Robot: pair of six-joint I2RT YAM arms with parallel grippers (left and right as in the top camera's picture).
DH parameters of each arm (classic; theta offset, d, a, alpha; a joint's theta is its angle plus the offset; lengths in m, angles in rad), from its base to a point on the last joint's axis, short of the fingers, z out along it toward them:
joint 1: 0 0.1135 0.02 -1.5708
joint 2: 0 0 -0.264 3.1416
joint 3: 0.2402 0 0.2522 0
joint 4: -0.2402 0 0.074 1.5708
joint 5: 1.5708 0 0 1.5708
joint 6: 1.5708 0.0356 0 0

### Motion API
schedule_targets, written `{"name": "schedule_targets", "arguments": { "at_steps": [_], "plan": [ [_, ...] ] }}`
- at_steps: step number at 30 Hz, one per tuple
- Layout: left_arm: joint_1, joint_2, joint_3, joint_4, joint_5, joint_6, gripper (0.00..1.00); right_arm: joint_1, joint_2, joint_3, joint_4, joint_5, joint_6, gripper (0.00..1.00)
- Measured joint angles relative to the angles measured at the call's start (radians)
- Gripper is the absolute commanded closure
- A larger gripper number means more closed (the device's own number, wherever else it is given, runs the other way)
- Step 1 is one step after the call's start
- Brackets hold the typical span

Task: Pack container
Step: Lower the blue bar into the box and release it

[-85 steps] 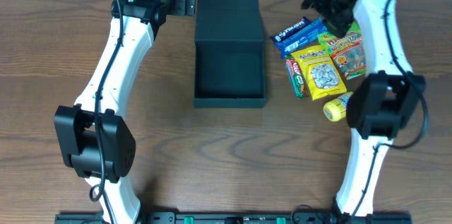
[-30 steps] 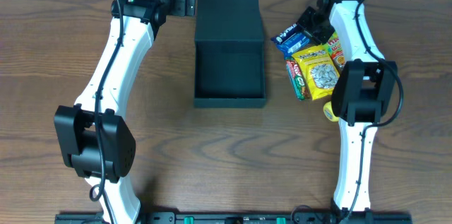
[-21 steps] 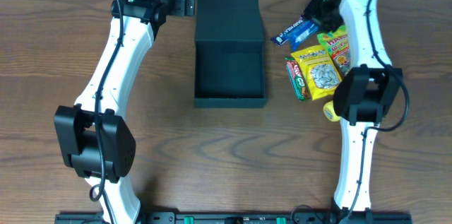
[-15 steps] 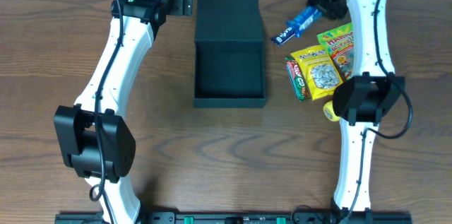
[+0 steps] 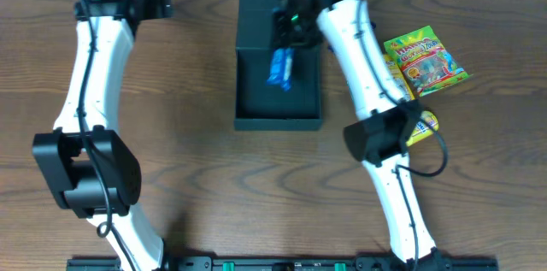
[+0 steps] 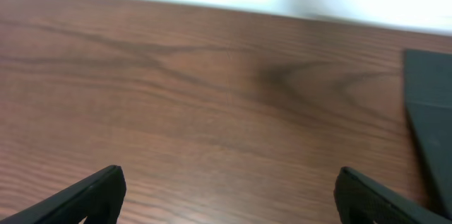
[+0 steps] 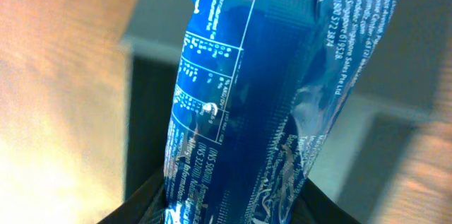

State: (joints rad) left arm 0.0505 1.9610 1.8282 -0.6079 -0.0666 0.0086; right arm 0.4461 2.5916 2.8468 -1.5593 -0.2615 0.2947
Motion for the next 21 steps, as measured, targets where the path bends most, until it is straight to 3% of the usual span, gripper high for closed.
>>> {"name": "schedule_targets", "arguments": {
  "at_steps": [8, 13, 21],
  "plan": [
    [0.043, 0.000, 0.000, -0.014, 0.065, 0.000, 0.05, 0.133, 0.000, -0.021, -0.025, 0.055, -0.039, 0.62],
    [0.039, 0.000, 0.000, -0.017, 0.076, 0.000, 0.05, 0.164, 0.000, -0.121, -0.006, 0.077, 0.012, 0.66],
    [0.039, 0.000, 0.000, -0.047, 0.087, 0.000, 0.04, 0.166, 0.000, -0.230, 0.071, 0.110, 0.102, 0.62]
  ]
}}
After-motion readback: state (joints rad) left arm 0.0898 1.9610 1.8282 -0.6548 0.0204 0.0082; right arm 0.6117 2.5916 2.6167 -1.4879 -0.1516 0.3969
